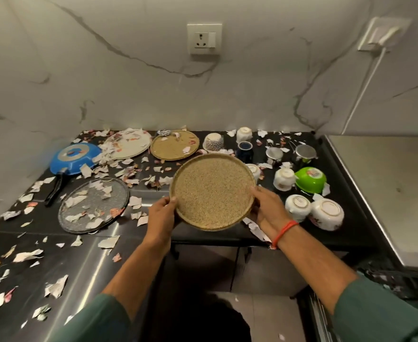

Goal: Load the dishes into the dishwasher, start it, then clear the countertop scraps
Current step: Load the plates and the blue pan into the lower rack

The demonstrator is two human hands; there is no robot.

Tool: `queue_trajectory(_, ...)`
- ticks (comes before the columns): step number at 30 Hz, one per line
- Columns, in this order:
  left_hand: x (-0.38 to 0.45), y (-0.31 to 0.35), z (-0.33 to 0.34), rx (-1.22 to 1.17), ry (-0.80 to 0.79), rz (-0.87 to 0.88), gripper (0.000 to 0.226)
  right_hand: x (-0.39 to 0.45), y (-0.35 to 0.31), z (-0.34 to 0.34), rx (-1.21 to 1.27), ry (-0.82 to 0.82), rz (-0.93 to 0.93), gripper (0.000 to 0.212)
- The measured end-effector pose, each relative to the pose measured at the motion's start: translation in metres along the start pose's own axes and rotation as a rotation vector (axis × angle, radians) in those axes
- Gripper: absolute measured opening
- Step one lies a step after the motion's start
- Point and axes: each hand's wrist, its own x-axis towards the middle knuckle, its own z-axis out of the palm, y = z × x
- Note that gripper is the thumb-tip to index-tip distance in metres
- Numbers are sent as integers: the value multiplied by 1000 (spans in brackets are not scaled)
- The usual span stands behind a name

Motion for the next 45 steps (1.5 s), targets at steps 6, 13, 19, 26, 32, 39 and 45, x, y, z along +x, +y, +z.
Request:
queue_trajectory(6, -55, -22, 62, 153, -110, 72, 23, -30, -23, -106, -91, -79, 12, 18)
queue_trajectory(13, -115, -72, 138, 351, -372, 91, 22, -89, -9, -267, -88, -84, 42, 19)
queue_trajectory(19, -160, -124, 224, 487, -550, -27, 20, -145, 20, -384, 39, 111, 69, 22)
queue_trajectory(26, -189, -174, 311, 588, -717, -196, 20, -209, 38, -474, 184, 376, 35, 24)
queue_trajectory(32, -196, -189, 376, 630, -959, -226, 24, -249, 52, -516, 360, 672, -44, 20)
queue_trajectory(39, -207, -236, 425, 880, -1170, -416, 26, -263, 93, -520, 618, 1005, -19, 14)
queue_trajectory(45, -210, -280, 436, 1067, -1282, -504, 23, -248, 130, -500, 745, 1216, 88, 18)
